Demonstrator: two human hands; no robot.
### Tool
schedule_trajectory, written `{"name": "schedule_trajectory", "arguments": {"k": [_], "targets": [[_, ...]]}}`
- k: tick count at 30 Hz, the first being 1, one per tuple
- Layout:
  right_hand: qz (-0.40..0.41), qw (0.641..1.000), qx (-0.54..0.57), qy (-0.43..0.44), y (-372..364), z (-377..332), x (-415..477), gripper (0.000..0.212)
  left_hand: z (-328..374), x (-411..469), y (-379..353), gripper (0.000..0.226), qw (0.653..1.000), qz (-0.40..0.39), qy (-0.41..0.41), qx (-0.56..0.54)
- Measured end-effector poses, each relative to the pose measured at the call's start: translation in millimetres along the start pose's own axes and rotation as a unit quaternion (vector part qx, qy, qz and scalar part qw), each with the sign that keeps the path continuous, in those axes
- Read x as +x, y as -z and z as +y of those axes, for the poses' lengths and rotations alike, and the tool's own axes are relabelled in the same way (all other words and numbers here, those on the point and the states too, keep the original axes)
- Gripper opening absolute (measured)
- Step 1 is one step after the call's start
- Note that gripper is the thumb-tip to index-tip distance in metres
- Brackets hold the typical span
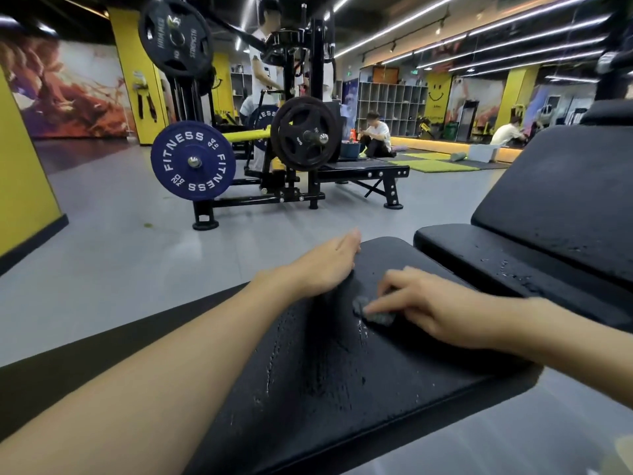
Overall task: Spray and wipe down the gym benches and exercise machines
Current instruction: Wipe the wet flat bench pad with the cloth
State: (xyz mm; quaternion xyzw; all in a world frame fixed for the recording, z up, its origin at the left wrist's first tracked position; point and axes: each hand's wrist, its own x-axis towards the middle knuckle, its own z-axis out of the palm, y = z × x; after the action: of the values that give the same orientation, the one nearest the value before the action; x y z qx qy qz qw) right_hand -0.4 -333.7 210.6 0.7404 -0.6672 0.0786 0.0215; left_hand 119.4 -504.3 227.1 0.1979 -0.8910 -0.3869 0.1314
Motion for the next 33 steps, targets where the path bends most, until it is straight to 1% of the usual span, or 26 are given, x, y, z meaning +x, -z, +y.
{"name": "schedule_trajectory", "arguments": {"k": [1, 4, 6, 8, 10, 13, 15, 16, 18, 20, 21, 23, 25, 26, 28, 30, 31, 32, 33], "targets": [[0.015, 1.0, -0.008, -0.021, 0.2, 19.7, 15.2, 0.049, 0.2, -0.8, -0.2, 0.057, 1.0, 0.004, 0.002, 0.006], [0.043, 0.989, -0.001, -0.14, 6.4, 69.6, 56.8, 0.047, -2.3, -7.2, -0.8, 0.058, 0.999, 0.016, 0.012, 0.036], [0.056, 0.981, -0.008, -0.185, 6.7, 83.0, 68.7, 0.048, -0.6, -11.2, -6.0, 0.056, 0.996, 0.013, 0.012, 0.09], [0.069, 0.98, -0.025, -0.184, 4.2, 79.5, 64.3, 0.048, 5.3, -14.6, -11.5, 0.054, 0.989, 0.008, 0.008, 0.149], [0.077, 0.982, -0.011, -0.172, 4.5, 66.7, 43.7, 0.047, 11.3, -14.4, -16.5, 0.055, 0.984, 0.009, 0.011, 0.176], [0.073, 0.985, 0.004, -0.159, 11.4, 39.6, -2.3, 0.044, 18.6, -9.5, -25.4, 0.062, 0.981, 0.009, 0.006, 0.192], [0.069, 0.985, 0.006, -0.161, 17.8, 18.8, -33.9, 0.045, 28.2, -8.2, -35.4, 0.065, 0.984, 0.016, -0.023, 0.176], [0.064, 0.984, 0.008, -0.167, 20.0, 9.6, -48.9, 0.046, 36.1, -9.8, -42.6, 0.06, 0.986, 0.015, -0.044, 0.16], [0.059, 0.98, 0.018, -0.189, 23.1, -3.8, -78.7, 0.048, 57.9, -14.9, -61.5, 0.044, 0.987, -0.006, -0.092, 0.131], [0.07, 0.974, 0.035, -0.214, 23.0, -11.7, -105.9, 0.048, 82.6, -22.2, -82.3, 0.036, 0.984, -0.029, -0.14, 0.108], [0.09, 0.967, 0.053, -0.233, 22.9, -13.8, -119.4, 0.046, 93.6, -25.6, -93.3, 0.034, 0.982, -0.04, -0.16, 0.096], [0.154, 0.942, 0.098, -0.282, 20.5, -18.3, -146.6, 0.044, 110.4, -32.1, -115.8, 0.031, 0.977, -0.056, -0.193, 0.071], [0.217, 0.905, 0.137, -0.34, 15.3, -22.6, -171.2, 0.05, 122.0, -39.0, -139.3, 0.029, 0.972, -0.055, -0.217, 0.07], [0.24, 0.885, 0.155, -0.369, 11.6, -24.0, -181.1, 0.051, 126.0, -42.5, -149.9, 0.028, 0.968, -0.039, -0.232, 0.086], [0.262, 0.853, 0.173, -0.417, 2.3, -20.6, -197.8, 0.049, 131.7, -48.3, -170.0, 0.027, 0.955, 0.009, -0.258, 0.148], [0.268, 0.835, 0.184, -0.445, -9.6, -15.8, -207.5, 0.05, 134.5, -53.2, -185.9, 0.025, 0.935, 0.049, -0.28, 0.212], [0.265, 0.825, 0.192, -0.46, -16.0, -13.1, -216.4, 0.052, 138.8, -57.5, -199.3, 0.023, 0.93, 0.05, -0.288, 0.223], [0.262, 0.814, 0.208, -0.475, -21.0, -10.7, -221.0, 0.053, 140.3, -60.0, -210.2, 0.022, 0.933, 0.04, -0.289, 0.21], [0.261, 0.799, 0.225, -0.492, -25.6, -6.9, -227.5, 0.051, 140.3, -61.7, -223.0, 0.02, 0.944, 0.014, -0.276, 0.179]]}}
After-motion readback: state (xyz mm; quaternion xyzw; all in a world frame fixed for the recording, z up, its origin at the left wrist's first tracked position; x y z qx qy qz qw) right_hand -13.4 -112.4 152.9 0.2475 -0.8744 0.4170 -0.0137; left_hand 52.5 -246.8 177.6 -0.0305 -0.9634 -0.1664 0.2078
